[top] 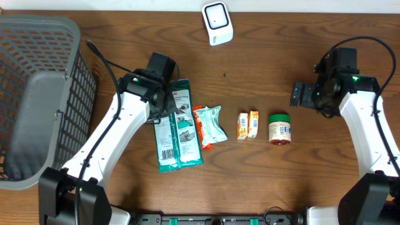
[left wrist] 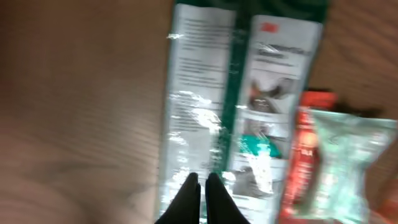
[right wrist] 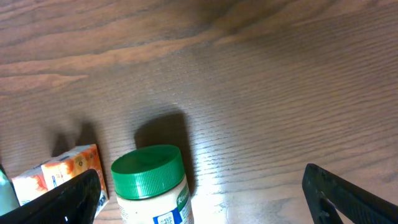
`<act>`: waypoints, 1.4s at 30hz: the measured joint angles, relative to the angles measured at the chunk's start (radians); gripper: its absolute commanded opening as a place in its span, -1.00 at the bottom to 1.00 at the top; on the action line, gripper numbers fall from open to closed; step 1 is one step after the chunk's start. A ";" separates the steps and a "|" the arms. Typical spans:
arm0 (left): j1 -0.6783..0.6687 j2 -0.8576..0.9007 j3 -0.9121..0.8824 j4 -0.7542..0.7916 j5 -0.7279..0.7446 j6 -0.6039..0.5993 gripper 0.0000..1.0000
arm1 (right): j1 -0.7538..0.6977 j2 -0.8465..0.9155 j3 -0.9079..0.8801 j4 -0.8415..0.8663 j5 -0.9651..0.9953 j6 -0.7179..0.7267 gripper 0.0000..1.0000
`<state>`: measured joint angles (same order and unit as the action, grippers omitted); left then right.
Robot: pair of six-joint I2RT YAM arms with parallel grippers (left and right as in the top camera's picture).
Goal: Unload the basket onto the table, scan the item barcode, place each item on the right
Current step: 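Move the right gripper forward toward the orange packs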
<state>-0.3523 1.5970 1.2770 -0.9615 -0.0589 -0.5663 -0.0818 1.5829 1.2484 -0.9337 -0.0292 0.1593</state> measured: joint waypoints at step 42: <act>0.135 0.000 0.000 -0.037 -0.173 -0.010 0.66 | 0.316 0.000 0.056 0.153 -0.554 0.108 -0.98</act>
<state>-0.2176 1.5970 1.2770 -0.9985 -0.2317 -0.5762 0.2340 1.5833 1.3045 -0.7807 -0.5831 0.2668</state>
